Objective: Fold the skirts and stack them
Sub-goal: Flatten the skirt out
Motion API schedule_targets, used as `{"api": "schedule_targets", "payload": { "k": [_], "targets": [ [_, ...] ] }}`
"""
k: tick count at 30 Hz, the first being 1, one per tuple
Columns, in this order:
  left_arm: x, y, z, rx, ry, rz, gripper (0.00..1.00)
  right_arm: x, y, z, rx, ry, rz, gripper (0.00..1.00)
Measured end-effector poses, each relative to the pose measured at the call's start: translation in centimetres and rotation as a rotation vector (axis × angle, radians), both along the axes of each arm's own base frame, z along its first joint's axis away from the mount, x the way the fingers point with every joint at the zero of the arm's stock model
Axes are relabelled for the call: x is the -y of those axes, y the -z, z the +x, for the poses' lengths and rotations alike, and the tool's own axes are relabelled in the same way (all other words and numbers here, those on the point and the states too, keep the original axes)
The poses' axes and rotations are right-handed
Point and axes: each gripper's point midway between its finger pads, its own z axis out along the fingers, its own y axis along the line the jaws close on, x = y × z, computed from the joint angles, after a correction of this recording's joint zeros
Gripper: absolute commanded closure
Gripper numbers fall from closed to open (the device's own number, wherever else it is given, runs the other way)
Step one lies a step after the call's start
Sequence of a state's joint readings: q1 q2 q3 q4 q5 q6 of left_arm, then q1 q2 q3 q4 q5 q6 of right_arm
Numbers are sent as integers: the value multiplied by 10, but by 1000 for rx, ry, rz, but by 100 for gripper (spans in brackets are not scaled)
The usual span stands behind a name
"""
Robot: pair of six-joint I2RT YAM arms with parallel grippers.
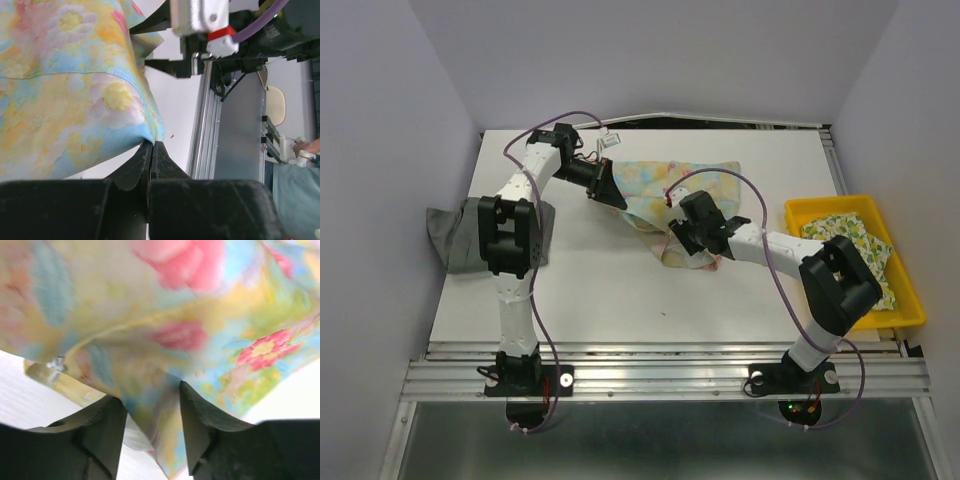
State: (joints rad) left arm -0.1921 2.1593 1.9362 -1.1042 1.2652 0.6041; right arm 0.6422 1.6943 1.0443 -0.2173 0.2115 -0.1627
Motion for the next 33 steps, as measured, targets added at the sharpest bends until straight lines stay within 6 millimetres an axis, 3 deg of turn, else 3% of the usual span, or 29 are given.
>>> {"api": "schedule_targets", "payload": {
  "k": [3,5,6,7,15,19,22,25,27,30,33],
  "targets": [
    [-9,-6,2,32,-18,7,100,14,-18,12,61,58,-2,67],
    [-14,-10,1,52,-26,16,100,25,-25,20,89,99,-1,80],
    [-16,-10,0,60,-28,27,100,31,-28,23,98,120,1,94],
    [-17,-10,-1,64,-29,32,100,35,-29,25,102,134,2,99],
    [-28,7,3,95,-41,160,100,36,-47,33,69,177,76,99],
    [-42,20,34,180,-130,313,100,35,-81,53,26,224,274,99],
    [-47,22,69,312,-216,399,99,38,-111,69,-6,225,453,99],
    [-48,3,103,466,-280,476,98,23,-125,62,-81,141,587,99],
    [-50,-7,116,532,-293,507,99,6,-126,44,-171,69,664,99],
    [-40,-40,150,697,-293,502,100,-15,-120,19,-281,-21,736,99],
    [-17,-33,151,765,-202,511,100,-29,-108,-7,-386,-65,769,99]
  ]
}}
